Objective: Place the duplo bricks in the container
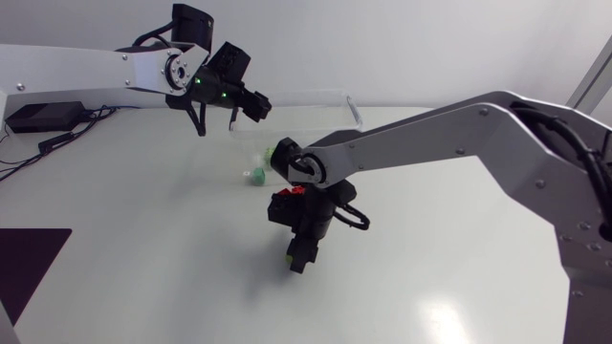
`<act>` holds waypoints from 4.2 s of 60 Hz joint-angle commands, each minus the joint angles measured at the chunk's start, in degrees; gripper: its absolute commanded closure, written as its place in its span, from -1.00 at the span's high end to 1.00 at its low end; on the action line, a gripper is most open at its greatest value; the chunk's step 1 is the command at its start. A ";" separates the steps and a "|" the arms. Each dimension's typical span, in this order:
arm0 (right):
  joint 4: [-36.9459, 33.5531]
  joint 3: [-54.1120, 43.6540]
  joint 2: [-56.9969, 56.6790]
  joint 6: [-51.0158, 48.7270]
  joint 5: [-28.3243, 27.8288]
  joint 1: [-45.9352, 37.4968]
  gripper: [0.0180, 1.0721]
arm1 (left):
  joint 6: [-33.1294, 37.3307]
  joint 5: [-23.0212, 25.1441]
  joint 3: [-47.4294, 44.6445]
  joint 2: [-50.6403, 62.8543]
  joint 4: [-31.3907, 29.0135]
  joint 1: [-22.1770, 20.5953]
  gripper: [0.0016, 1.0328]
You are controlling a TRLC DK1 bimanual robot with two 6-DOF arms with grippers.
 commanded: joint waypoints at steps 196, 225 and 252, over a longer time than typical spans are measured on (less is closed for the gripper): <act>12.96 -6.39 -24.45 25.45 -1.56 -30.69 0.91 | 0.85 -1.72 -9.03 10.98 -13.71 -12.51 0.79; 14.63 -10.69 -26.04 24.22 -2.09 -31.39 0.91 | 7.97 -1.64 -19.75 1.14 -24.61 -8.90 0.77; 13.93 -11.93 -26.30 23.69 -3.94 -29.28 0.91 | 8.41 1.97 -24.67 -12.13 -24.35 -9.78 0.87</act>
